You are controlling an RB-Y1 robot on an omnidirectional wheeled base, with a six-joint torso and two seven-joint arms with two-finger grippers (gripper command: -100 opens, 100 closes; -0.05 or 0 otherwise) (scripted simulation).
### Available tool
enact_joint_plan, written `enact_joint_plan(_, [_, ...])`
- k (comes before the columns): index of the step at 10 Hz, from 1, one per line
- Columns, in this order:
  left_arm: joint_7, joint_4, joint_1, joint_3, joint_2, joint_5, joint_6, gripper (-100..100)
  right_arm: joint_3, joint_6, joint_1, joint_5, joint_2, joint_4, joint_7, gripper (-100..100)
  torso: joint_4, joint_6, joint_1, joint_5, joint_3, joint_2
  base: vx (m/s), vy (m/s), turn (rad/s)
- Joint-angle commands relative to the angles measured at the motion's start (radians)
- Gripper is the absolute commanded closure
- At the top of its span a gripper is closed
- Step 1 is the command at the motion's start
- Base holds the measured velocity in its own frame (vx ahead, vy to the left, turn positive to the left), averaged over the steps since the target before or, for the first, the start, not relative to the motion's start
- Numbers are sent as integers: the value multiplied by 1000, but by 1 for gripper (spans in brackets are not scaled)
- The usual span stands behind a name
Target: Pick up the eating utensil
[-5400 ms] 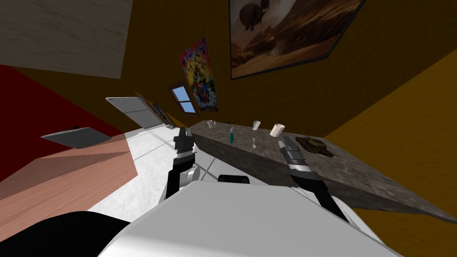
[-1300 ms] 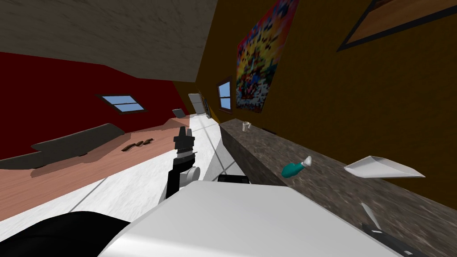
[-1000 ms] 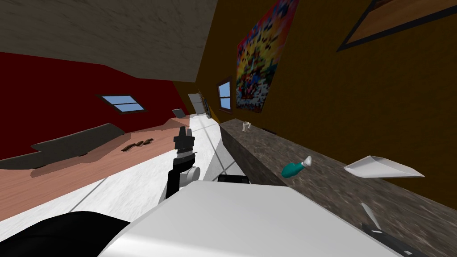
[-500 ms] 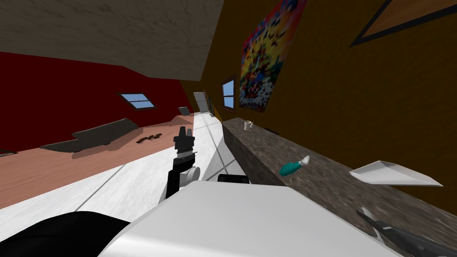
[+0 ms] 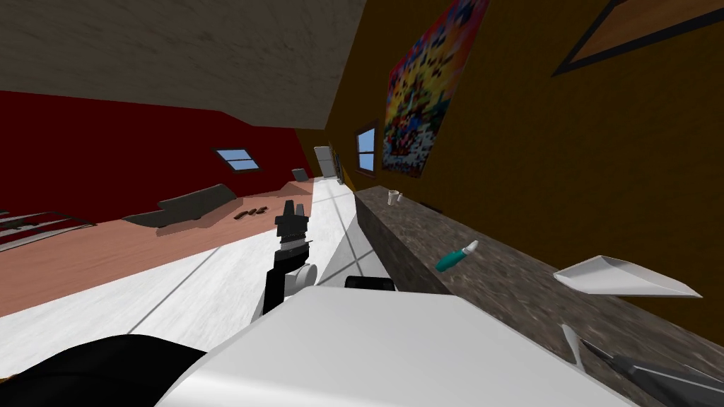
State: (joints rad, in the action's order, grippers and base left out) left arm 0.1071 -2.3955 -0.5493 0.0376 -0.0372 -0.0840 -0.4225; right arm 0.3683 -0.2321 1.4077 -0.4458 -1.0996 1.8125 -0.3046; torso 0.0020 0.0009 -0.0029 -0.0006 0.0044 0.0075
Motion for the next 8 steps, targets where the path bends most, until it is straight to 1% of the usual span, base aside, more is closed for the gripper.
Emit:
enact_joint_plan(1, [0, 0, 0, 0, 0, 0, 0, 0, 7, -13, 33, -29, -34, 12, -32, -100, 0, 0, 0, 0, 0, 0, -81, -49, 135])
enact_joint_plan(5, [0, 0, 0, 0, 0, 0, 0, 0, 16, -35, 115, -107, -123, 38, -110, -100, 0, 0, 0, 0, 0, 0, -85, -44, 147])
enact_joint_plan(8, [0, 0, 0, 0, 0, 0, 0, 0, 14, -48, 183, -171, -188, 60, -173, -100, 0, 0, 0, 0, -1, -2, -63, -47, 135])
